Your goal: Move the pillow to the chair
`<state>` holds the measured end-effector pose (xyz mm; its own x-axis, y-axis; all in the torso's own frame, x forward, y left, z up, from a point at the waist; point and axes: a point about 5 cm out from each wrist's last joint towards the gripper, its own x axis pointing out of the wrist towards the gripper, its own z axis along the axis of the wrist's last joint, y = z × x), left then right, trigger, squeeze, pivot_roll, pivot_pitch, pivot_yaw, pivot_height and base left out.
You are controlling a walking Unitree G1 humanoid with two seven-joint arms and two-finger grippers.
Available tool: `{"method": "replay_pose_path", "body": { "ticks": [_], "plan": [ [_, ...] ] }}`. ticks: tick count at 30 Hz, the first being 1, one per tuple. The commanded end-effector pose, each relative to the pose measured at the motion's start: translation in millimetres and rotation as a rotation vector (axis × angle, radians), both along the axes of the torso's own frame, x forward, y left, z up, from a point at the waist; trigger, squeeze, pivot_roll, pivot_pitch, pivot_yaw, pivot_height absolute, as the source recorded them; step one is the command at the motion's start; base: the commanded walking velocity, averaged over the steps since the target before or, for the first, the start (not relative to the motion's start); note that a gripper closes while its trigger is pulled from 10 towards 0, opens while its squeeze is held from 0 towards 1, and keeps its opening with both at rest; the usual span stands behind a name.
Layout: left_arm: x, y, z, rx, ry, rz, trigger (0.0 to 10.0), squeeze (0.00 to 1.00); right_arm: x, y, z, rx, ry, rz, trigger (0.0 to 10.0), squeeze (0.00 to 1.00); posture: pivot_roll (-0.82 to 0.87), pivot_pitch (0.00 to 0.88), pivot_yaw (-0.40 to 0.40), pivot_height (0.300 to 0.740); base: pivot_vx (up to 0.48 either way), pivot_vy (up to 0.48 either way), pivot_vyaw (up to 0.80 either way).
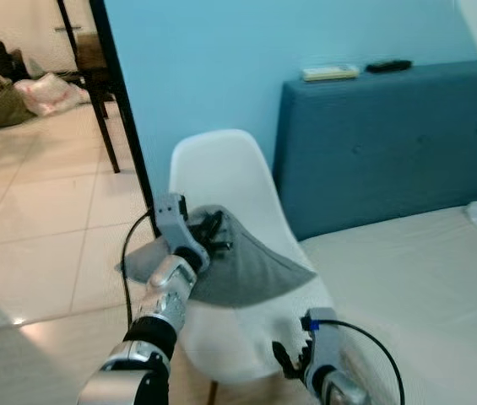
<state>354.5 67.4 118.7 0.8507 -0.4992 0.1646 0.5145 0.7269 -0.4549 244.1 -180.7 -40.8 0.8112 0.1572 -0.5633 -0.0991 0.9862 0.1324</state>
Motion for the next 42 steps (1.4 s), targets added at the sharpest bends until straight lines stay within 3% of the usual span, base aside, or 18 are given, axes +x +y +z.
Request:
{"method": "replay_pose_path", "body": {
  "ticks": [1,7,9,12,16,18,26,31,42],
  "plan": [
    [-5.4,-24.1,9,-0.064,-0.045,-0.075,10.0,0.00,-3.5,-0.8,-3,-0.003,0.020,-0.008,10.0,0.00,-0.13,0.000,0.051,0.740,0.000,0.000,0.00],
    [-16.0,-42.1,6,-0.073,-0.054,-0.214,10.0,0.00,-4.3,-2.8,-3,-0.014,0.023,-0.016,10.0,0.00,-0.13,0.000,0.056,0.740,0.000,0.000,0.00],
    [-23.8,-52.5,2,-0.056,-0.058,-0.313,10.0,0.00,-4.8,-2.8,-4,-0.016,0.028,-0.018,10.0,0.00,-0.14,0.000,0.059,0.740,0.000,0.000,0.00],
    [-36.8,-63.5,-12,0.071,-0.041,-0.427,10.0,0.00,-7.6,-1.7,-7,0.000,0.060,-0.026,10.0,0.00,-0.14,0.000,0.063,0.740,0.000,0.000,0.00],
    [-40.2,-62.6,-25,0.156,0.011,-0.435,10.0,0.00,-10.1,-1.2,-10,0.008,0.087,-0.031,10.0,0.00,-0.14,0.000,0.064,0.740,0.000,0.000,0.00],
    [-43.1,-54.8,-46,0.264,0.102,-0.405,10.0,0.00,-14.3,-1.4,-14,0.008,0.126,-0.047,10.0,0.00,-0.13,0.000,0.064,0.740,0.000,0.000,0.00],
    [-44.2,-32.7,-71,0.446,0.203,-0.305,10.0,0.00,-18.0,-2.4,-17,0.018,0.151,-0.073,10.0,0.00,-0.13,0.000,0.067,0.740,0.000,0.000,0.00],
    [-33.4,-0.2,-82,0.626,0.311,-0.062,10.0,0.00,-17.7,-2.0,-16,0.037,0.154,-0.085,10.0,0.00,-0.13,0.000,0.068,0.740,0.000,0.000,-0.30],
    [-38.4,6.6,-92,0.664,0.337,-0.008,10.0,0.00,-17.0,-8.4,-15,0.019,0.140,-0.111,10.0,0.00,-0.15,0.000,0.067,0.740,0.000,0.000,-0.52]
  ]
}}
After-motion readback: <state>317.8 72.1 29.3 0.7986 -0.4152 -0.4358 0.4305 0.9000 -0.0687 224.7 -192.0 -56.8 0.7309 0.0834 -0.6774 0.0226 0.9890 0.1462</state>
